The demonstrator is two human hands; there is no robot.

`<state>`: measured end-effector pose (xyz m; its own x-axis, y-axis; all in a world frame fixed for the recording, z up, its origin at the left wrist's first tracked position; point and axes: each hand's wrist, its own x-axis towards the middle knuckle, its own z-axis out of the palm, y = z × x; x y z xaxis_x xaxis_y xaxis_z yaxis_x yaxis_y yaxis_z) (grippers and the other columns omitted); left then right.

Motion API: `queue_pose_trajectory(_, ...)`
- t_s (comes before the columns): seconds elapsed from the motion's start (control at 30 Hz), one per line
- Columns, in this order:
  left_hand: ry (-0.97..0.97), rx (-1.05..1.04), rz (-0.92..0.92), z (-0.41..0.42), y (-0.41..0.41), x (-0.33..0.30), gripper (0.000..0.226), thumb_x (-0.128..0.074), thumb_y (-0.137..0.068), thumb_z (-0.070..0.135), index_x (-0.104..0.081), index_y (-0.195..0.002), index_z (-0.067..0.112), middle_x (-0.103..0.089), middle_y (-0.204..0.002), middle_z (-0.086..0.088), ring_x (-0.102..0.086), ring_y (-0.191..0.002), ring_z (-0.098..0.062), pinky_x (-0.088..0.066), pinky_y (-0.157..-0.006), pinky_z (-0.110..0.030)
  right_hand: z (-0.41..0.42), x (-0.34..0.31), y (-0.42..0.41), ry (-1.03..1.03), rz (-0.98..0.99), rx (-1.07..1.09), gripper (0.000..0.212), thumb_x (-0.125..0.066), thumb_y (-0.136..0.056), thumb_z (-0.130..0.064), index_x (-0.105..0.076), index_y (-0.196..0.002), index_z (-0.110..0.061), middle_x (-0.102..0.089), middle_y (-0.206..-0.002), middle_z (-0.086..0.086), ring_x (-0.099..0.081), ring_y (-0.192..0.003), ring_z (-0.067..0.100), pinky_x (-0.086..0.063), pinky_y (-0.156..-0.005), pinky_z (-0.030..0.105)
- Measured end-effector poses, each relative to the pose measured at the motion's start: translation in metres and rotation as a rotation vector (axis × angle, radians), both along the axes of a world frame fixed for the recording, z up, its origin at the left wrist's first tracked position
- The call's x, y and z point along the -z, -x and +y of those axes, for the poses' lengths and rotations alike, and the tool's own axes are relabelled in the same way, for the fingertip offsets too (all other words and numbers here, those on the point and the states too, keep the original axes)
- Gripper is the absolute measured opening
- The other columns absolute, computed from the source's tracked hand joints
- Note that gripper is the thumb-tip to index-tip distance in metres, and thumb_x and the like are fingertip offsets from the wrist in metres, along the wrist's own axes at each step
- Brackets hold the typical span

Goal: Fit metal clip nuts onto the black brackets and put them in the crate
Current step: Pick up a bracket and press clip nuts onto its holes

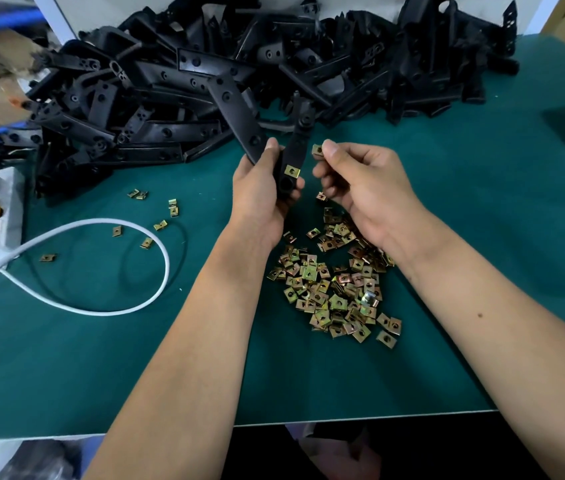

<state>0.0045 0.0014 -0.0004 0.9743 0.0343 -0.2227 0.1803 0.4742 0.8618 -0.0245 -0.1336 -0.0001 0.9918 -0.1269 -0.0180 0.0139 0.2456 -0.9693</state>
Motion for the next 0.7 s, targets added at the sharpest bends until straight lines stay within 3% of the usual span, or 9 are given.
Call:
queue_pose_trajectory(0.23,-0.047,0.048,-0.058,-0.008,0.0051,-0.0004,0.015,-0.052,-0.108,0.027,-0.055,-0.099,0.015,-0.068,-0.087,-0.006,-0.057,-0.058,-0.014,-0.048,-0.048,-0.024,-0.0009,-0.0011,-0.0007,-0.032,0.009,0.017,0.015,-0.066,-0.1,-0.015,-0.072,-0.086,-0.01,-0.072,-0.071,0.001,-0.059,-0.063,0.009,-0.049,-0.059,0.021)
queue_pose_trajectory(0.7,-0.012,0.032,-0.011,-0.0089,0.0059,-0.0011,0.019,-0.052,-0.108,0.029,-0.056,-0.096,0.015,-0.071,-0.072,0.002,-0.058,-0.053,-0.013,-0.049,-0.048,-0.023,0.0015,-0.0007,-0.0024,-0.136,0.036,0.06,0.013,-0.066,-0.1,-0.012,-0.072,-0.09,-0.007,-0.072,-0.071,0.003,-0.058,-0.063,0.01,-0.049,-0.057,0.02)
